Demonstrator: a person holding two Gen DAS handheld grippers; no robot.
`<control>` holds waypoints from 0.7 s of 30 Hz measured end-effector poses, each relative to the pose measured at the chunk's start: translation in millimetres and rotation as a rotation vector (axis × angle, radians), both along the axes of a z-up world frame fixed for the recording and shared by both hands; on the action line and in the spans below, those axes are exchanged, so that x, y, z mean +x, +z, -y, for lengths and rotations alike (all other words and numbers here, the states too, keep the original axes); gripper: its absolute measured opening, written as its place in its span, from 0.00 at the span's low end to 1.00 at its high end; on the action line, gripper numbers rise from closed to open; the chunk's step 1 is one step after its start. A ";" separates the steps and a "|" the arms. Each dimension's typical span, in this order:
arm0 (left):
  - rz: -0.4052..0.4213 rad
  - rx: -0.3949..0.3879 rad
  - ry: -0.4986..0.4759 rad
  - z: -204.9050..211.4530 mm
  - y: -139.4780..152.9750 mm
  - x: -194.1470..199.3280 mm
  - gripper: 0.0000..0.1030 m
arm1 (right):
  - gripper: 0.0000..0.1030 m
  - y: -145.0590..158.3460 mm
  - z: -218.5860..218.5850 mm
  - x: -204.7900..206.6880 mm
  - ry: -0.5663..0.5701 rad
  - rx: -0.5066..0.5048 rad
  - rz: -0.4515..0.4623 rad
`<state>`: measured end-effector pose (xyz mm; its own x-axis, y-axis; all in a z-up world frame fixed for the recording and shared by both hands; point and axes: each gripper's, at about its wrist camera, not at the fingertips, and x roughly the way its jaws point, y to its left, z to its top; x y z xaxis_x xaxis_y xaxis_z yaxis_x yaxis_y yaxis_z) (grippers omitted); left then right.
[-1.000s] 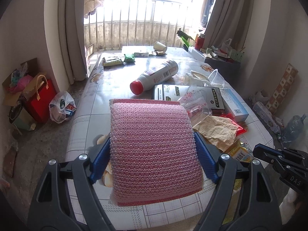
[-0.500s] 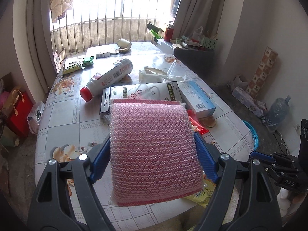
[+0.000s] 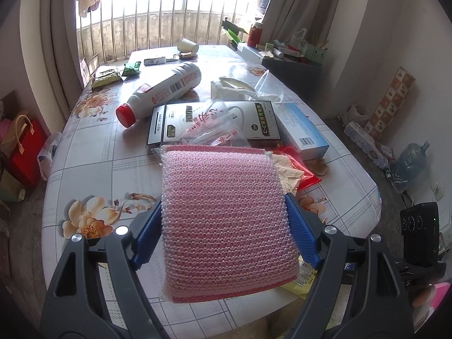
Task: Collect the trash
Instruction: 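Grasp the yellow snack pack with the right tool, then carry the pad and snack pack to the wastebasket and open both tools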
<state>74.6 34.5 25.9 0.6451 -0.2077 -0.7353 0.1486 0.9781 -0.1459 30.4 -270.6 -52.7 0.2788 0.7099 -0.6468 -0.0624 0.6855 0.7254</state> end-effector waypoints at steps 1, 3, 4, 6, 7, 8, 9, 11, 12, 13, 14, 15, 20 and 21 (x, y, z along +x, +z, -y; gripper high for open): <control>-0.002 -0.002 0.003 -0.7 -0.5 0.4 0.74 | 0.37 -0.9 0.5 -0.1 -0.008 -0.008 -0.009; -0.004 -0.006 0.004 -0.4 -1.3 1.6 0.74 | 0.23 -2.2 3.2 -1.0 -0.012 -0.016 -0.020; -0.005 -0.006 0.004 0.5 -1.5 1.9 0.74 | 0.17 -2.2 6.5 -0.7 -0.016 -0.012 -0.026; -0.005 -0.004 -0.003 3.6 -1.5 3.0 0.74 | 0.12 -2.1 10.9 -4.4 -0.021 0.000 -0.031; -0.006 -0.003 -0.008 6.1 -1.2 3.2 0.74 | 0.11 -1.5 14.6 -6.0 -0.026 0.002 -0.029; -0.006 -0.003 -0.015 9.2 -0.5 3.9 0.74 | 0.09 0.0 17.3 -8.5 -0.029 0.002 -0.025; -0.005 -0.003 -0.023 13.1 0.5 4.7 0.74 | 0.08 2.0 20.7 -11.2 -0.035 0.002 -0.018; 0.001 -0.004 -0.049 23.8 3.8 5.9 0.74 | 0.06 8.5 30.5 -16.5 -0.056 0.001 0.003; 0.004 -0.005 -0.066 30.7 5.9 7.1 0.74 | 0.06 12.3 37.7 -19.6 -0.071 0.000 0.014; 0.008 -0.005 -0.087 39.9 8.4 8.0 0.74 | 0.06 15.9 45.0 -22.8 -0.087 -0.001 0.025; 0.012 -0.006 -0.111 50.4 11.0 9.7 0.74 | 0.06 19.4 53.4 -24.9 -0.108 -0.002 0.037; 0.015 -0.008 -0.140 62.0 13.7 11.9 0.74 | 0.06 23.5 63.7 -28.8 -0.136 -0.008 0.051; 0.005 -0.030 -0.354 147.0 28.8 27.6 0.74 | 0.06 42.0 140.1 -51.8 -0.353 -0.056 0.122; -0.005 -0.038 -0.405 169.0 31.3 32.0 0.74 | 0.06 45.4 160.1 -56.7 -0.414 -0.075 0.132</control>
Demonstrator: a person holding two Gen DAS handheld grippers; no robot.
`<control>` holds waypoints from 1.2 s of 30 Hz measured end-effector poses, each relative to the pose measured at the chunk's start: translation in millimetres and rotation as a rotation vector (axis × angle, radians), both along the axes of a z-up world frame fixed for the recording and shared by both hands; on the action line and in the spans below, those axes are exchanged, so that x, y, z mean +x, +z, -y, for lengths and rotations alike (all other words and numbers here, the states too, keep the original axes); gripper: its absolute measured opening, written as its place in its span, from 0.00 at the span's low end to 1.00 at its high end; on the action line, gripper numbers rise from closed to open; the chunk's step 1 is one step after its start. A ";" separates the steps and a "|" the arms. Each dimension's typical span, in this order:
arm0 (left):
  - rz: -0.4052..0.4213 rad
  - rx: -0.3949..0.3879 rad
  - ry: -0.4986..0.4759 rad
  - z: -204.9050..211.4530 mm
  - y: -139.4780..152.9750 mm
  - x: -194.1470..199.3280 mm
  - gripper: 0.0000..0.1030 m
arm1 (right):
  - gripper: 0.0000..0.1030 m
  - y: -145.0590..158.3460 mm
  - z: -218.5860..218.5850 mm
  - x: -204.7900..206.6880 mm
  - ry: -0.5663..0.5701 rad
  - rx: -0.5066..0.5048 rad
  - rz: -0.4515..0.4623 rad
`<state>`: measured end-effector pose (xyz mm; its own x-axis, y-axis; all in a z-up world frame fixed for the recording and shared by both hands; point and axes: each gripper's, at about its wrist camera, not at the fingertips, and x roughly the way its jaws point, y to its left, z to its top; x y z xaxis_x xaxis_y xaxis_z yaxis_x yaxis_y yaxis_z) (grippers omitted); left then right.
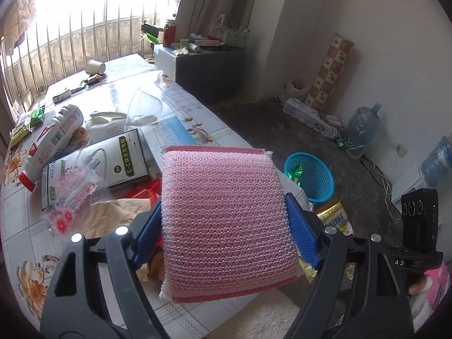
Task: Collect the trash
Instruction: 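Carry the pad and snack pack to the wastebasket and open both tools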
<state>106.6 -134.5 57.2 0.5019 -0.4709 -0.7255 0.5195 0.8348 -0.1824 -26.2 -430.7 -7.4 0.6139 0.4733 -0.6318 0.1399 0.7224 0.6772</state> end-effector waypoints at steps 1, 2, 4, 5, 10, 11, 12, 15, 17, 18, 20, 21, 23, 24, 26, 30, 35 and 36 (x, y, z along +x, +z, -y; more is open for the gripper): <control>-0.016 -0.005 -0.055 24.0 1.7 4.5 0.74 | 0.06 2.0 21.3 -4.6 -0.064 -0.009 0.004; -0.036 -0.008 -0.107 49.4 2.6 9.7 0.74 | 0.06 3.4 41.9 -9.0 -0.130 -0.016 0.005; -0.081 -0.020 -0.211 103.2 1.9 20.6 0.75 | 0.06 4.3 84.8 -18.2 -0.271 -0.061 -0.002; -0.106 -0.017 -0.254 130.7 -1.4 27.7 0.75 | 0.06 3.3 104.4 -21.1 -0.335 -0.086 -0.011; -0.218 0.040 -0.427 269.0 -42.6 57.1 0.75 | 0.06 -20.1 190.3 -20.1 -0.554 -0.114 -0.066; -0.240 0.060 -0.445 293.4 -55.8 61.1 0.75 | 0.06 -28.3 204.7 -15.4 -0.584 -0.118 -0.082; -0.252 0.083 -0.465 317.5 -69.0 64.6 0.75 | 0.06 -37.8 220.2 -11.0 -0.612 -0.122 -0.104; -0.281 0.125 -0.509 377.7 -106.5 73.0 0.75 | 0.06 -70.2 260.6 7.5 -0.659 -0.103 -0.171; -0.330 0.121 -0.512 410.3 -129.6 79.9 0.75 | 0.06 -90.2 279.7 27.2 -0.676 -0.108 -0.211; -0.351 0.121 -0.500 424.3 -140.7 84.7 0.76 | 0.06 -100.2 287.5 38.3 -0.688 -0.108 -0.226; -0.371 0.109 -0.479 448.5 -161.2 93.3 0.79 | 0.10 -119.1 307.4 55.4 -0.699 -0.100 -0.250; -0.371 0.106 -0.463 458.0 -171.0 98.1 0.82 | 0.11 -129.4 317.8 61.3 -0.712 -0.095 -0.257; -0.370 0.107 -0.428 474.3 -190.3 108.4 0.82 | 0.33 -149.2 335.7 71.5 -0.734 -0.082 -0.275; -0.379 0.112 -0.410 480.0 -199.2 112.6 0.82 | 0.36 -157.9 341.5 73.1 -0.757 -0.078 -0.294; -0.417 0.108 -0.389 486.9 -213.7 120.5 0.82 | 0.37 -173.5 349.8 74.0 -0.779 -0.047 -0.313; -0.443 0.088 -0.377 476.4 -218.1 131.7 0.82 | 0.38 -181.9 346.8 66.4 -0.795 -0.030 -0.316; -0.411 0.045 -0.376 450.9 -189.7 136.4 0.82 | 0.39 -175.2 335.7 50.2 -0.796 -0.036 -0.304; -0.404 0.030 -0.375 443.2 -179.8 136.7 0.82 | 0.39 -171.3 332.5 45.9 -0.793 -0.037 -0.299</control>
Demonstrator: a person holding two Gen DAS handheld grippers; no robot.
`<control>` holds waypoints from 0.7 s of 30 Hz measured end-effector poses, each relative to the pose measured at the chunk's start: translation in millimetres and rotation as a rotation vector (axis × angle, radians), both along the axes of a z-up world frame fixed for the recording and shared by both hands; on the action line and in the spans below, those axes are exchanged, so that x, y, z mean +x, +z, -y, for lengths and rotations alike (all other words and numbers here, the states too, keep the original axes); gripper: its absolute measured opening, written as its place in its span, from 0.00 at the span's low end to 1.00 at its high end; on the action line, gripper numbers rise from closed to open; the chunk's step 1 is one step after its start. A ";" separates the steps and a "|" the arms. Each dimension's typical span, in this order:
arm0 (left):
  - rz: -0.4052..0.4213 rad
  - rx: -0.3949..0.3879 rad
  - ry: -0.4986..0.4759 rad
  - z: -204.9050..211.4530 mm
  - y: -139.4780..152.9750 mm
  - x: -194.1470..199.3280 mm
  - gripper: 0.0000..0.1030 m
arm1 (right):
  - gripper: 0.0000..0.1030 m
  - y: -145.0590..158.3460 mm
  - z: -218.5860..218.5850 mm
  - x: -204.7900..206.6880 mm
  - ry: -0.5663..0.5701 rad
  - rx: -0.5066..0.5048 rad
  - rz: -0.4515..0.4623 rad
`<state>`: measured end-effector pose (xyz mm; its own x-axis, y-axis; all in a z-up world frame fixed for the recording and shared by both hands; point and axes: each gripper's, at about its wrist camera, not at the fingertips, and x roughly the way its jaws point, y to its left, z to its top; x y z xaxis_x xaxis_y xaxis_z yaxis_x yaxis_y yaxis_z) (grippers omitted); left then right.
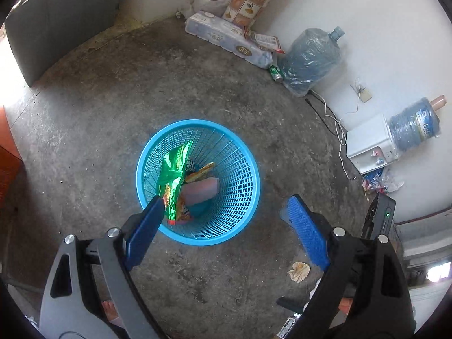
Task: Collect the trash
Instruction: 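Carry the pad and snack pack to the wastebasket and open both tools, then return both tools to the table toward the red plastic bag and clear bag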
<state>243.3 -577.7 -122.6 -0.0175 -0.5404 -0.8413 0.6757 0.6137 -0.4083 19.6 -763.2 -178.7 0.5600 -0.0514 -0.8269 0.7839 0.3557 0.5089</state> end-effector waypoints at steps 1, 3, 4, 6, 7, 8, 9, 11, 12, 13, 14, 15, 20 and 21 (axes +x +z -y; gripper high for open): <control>0.004 -0.017 0.000 -8.4 10.6 0.0 0.82 | 0.39 5.5 -4.2 -4.0 0.005 -0.005 0.006; 0.021 -0.048 0.000 -29.8 35.7 -2.9 0.82 | 0.39 20.8 -13.7 -12.9 0.021 -0.026 0.020; 0.033 -0.063 0.002 -42.7 50.0 -5.9 0.82 | 0.39 30.4 -19.5 -17.1 0.029 -0.042 0.026; 0.063 -0.112 0.016 -74.4 80.0 -15.9 0.82 | 0.42 53.3 -33.2 -25.7 0.056 -0.080 0.053; 0.080 -0.129 0.020 -90.7 94.2 -23.3 0.82 | 0.47 65.7 -41.3 -29.6 0.069 -0.103 0.067; 0.100 -0.137 0.018 -107.3 107.6 -32.0 0.82 | 0.52 79.3 -51.9 -34.3 0.082 -0.128 0.081; 0.124 -0.146 0.019 -123.9 119.4 -41.3 0.82 | 0.54 91.8 -61.6 -37.4 0.102 -0.152 0.098; 0.170 -0.168 0.018 -160.2 141.5 -62.5 0.82 | 0.59 115.1 -82.1 -41.9 0.151 -0.181 0.133; 0.194 -0.179 0.022 -179.7 151.0 -74.6 0.82 | 0.60 126.2 -93.4 -43.1 0.178 -0.190 0.151; 0.216 -0.191 0.025 -199.3 158.6 -85.1 0.82 | 0.62 136.1 -105.3 -43.8 0.208 -0.197 0.167; 0.238 -0.201 0.034 -219.5 165.3 -95.2 0.82 | 0.65 145.5 -117.5 -43.9 0.239 -0.205 0.183; 0.258 -0.211 0.044 -240.2 171.0 -104.8 0.82 | 0.65 155.6 -130.2 -42.9 0.271 -0.211 0.195; 0.326 -0.217 0.197 -356.1 181.7 -130.3 0.82 | 0.68 192.2 -200.2 -27.5 0.456 -0.220 0.247; 0.341 -0.212 0.240 -382.3 181.5 -134.1 0.82 | 0.68 198.2 -215.8 -23.2 0.496 -0.217 0.263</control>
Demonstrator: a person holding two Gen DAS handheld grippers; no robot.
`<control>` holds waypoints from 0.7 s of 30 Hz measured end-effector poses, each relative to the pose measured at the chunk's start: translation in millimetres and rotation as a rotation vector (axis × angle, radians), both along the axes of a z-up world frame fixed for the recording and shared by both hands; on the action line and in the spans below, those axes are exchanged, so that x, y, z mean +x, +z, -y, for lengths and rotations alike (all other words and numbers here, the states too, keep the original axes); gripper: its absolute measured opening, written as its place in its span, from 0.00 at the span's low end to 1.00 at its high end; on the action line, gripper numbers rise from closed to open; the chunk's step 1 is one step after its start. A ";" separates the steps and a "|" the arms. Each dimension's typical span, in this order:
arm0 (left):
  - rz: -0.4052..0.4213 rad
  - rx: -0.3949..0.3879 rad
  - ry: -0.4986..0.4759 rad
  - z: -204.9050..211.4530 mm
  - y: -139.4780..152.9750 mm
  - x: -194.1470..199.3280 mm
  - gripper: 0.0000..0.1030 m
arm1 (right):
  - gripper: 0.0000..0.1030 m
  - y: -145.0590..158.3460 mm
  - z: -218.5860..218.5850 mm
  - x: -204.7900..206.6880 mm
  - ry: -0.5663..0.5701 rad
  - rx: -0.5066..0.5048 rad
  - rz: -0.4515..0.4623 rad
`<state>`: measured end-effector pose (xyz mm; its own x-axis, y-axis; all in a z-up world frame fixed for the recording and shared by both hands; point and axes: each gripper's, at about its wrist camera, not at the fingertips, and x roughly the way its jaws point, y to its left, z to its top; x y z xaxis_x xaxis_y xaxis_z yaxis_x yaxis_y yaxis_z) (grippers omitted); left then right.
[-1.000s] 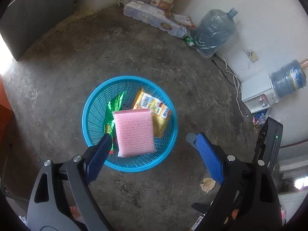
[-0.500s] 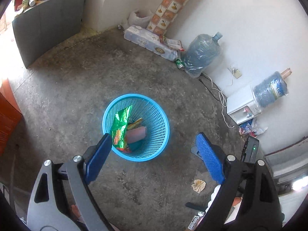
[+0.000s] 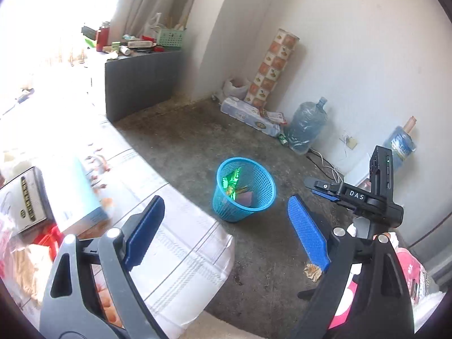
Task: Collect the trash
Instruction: 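Return both tools to the table toward the red plastic bag and clear bag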
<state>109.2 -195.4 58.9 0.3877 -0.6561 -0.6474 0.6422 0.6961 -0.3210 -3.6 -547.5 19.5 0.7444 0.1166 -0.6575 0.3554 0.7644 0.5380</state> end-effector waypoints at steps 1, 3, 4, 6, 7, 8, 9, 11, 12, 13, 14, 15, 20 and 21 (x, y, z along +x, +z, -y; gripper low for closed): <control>0.008 -0.003 0.048 -25.8 -1.1 -3.3 0.82 | 0.68 4.7 -14.4 4.5 0.038 0.007 0.010; 0.022 -0.006 0.153 -76.5 -4.1 -10.1 0.82 | 0.68 10.7 -45.1 16.7 0.122 0.041 0.025; 0.026 -0.009 0.198 -100.3 -6.2 -12.0 0.82 | 0.68 11.5 -59.8 24.2 0.172 0.067 0.028; 0.037 -0.006 0.298 -144.2 -12.4 -15.6 0.82 | 0.68 11.5 -92.6 38.4 0.263 0.118 0.028; 0.047 -0.003 0.350 -164.2 -15.2 -17.0 0.82 | 0.68 10.5 -110.4 45.8 0.315 0.146 0.022; 0.052 0.003 0.398 -182.5 -18.1 -17.2 0.82 | 0.68 8.7 -126.3 53.5 0.362 0.174 0.012; 0.047 0.008 0.443 -201.6 -22.2 -15.1 0.82 | 0.68 5.5 -142.8 60.5 0.403 0.207 -0.003; 0.017 -0.009 0.532 -234.4 -31.7 -6.1 0.82 | 0.68 -2.3 -170.4 74.4 0.475 0.278 -0.035; -0.007 -0.016 0.574 -248.9 -37.3 1.5 0.82 | 0.68 -6.1 -185.7 78.7 0.504 0.302 -0.052; -0.029 -0.026 0.604 -260.1 -44.1 5.9 0.82 | 0.68 -8.8 -198.3 83.8 0.527 0.315 -0.071; -0.054 -0.039 0.633 -272.2 -50.3 13.1 0.82 | 0.68 -10.1 -209.6 88.4 0.543 0.324 -0.086; -0.086 -0.055 0.662 -282.2 -56.5 20.5 0.79 | 0.68 -12.1 -219.1 92.4 0.558 0.333 -0.102; -0.204 -0.146 0.714 -306.9 -89.0 53.1 0.74 | 0.68 -15.5 -255.9 110.3 0.598 0.344 -0.153; -0.227 -0.159 0.713 -309.5 -93.9 58.0 0.73 | 0.68 -16.7 -259.6 113.0 0.601 0.345 -0.161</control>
